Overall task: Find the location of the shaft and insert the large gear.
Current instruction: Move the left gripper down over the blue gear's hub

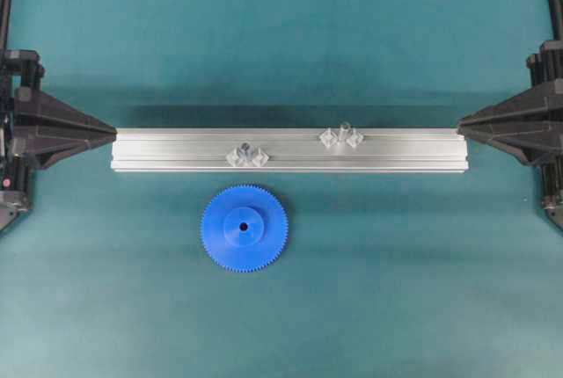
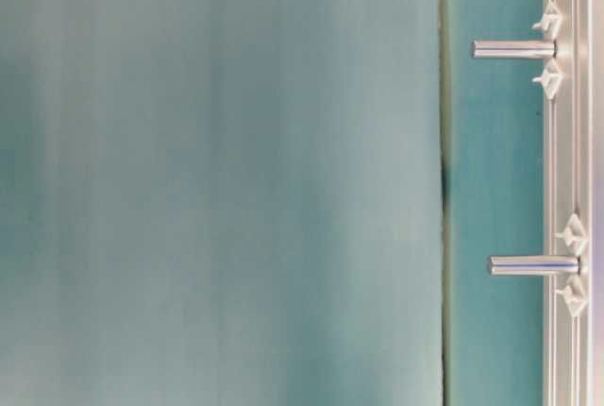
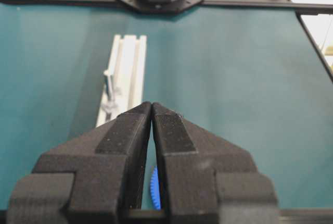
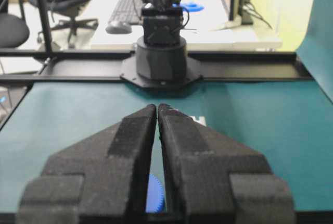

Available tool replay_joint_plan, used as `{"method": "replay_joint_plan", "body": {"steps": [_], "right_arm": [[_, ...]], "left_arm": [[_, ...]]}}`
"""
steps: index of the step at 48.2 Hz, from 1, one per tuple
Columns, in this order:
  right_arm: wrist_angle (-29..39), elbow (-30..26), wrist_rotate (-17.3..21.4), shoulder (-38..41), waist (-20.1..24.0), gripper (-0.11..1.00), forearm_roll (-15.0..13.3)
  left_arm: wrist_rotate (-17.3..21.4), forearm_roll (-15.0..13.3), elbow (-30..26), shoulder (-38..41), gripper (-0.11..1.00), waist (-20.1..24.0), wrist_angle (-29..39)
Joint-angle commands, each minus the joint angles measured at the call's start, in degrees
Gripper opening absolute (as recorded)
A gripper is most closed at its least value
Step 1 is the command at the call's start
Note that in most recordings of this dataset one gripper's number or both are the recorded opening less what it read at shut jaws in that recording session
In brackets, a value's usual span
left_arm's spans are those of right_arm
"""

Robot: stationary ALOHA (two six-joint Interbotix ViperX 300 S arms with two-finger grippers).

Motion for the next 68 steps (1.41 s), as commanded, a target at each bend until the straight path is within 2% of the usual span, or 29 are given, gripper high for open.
{"method": "replay_joint_plan", "body": {"steps": [1, 3, 5, 8, 11, 15, 20, 36, 41, 53, 58, 61, 68], "right_arm": [[-0.09, -0.26, 0.0, 0.7, 0.26, 0.16, 0.18], [1.32, 0.0, 0.09, 0.62, 0.26, 0.18, 0.79], [3.6, 0.18, 0.53, 0.62, 0.26, 0.25, 1.41], [7.73, 0.09, 1.49, 0.62, 0.26, 0.2, 1.93], [11.07, -0.18, 2.64, 0.53, 0.26, 0.14, 1.93], [14.85, -1.05, 3.6, 0.35, 0.26, 0.1, 1.93], [18.54, -1.93, 4.04, 0.35, 0.26, 0.1, 1.93], [28.48, -2.46, 4.04, 1.05, -0.09, 0.1, 1.85], [30.06, -2.46, 4.04, 1.93, -0.18, 0.1, 1.85], [30.59, -2.37, 4.04, 4.31, -0.35, 0.1, 1.67], [30.67, -2.37, 4.04, 4.66, -0.44, 0.1, 1.67], [30.67, -2.29, 4.04, 4.66, -0.35, 0.1, 1.67], [31.11, -2.29, 4.04, 4.66, -0.35, 0.1, 1.67]], "left_arm": [[-0.79, 0.7, 0.18, 0.53, 0.11, -0.97, 0.18], [-1.32, 0.7, 0.0, 0.79, 0.1, -1.14, 0.62], [-1.85, 0.7, -0.35, 1.32, 0.06, -1.23, 0.88], [-2.37, 0.7, -1.05, 2.29, 0.0, -1.49, 1.14], [-2.72, 0.79, -2.11, 3.34, 0.0, -1.76, 2.11], [-3.96, 0.7, -4.66, 5.89, 0.0, -2.55, 7.03], [-4.83, 0.7, -7.82, 10.2, 0.0, -3.25, 12.92], [-10.11, 0.7, -14.15, 23.38, 0.0, -5.36, 17.23], [-11.07, 0.7, -15.29, 26.28, 0.0, -5.54, 18.11], [-10.72, 0.79, -19.16, 33.57, 0.01, -5.89, 21.18], [-9.67, 0.79, -20.83, 36.65, 0.09, -6.06, 21.8], [-8.79, 0.79, -21.71, 37.97, 0.21, -6.06, 21.88], [-7.12, 0.7, -23.29, 41.13, 0.64, -6.59, 21.8]]}}
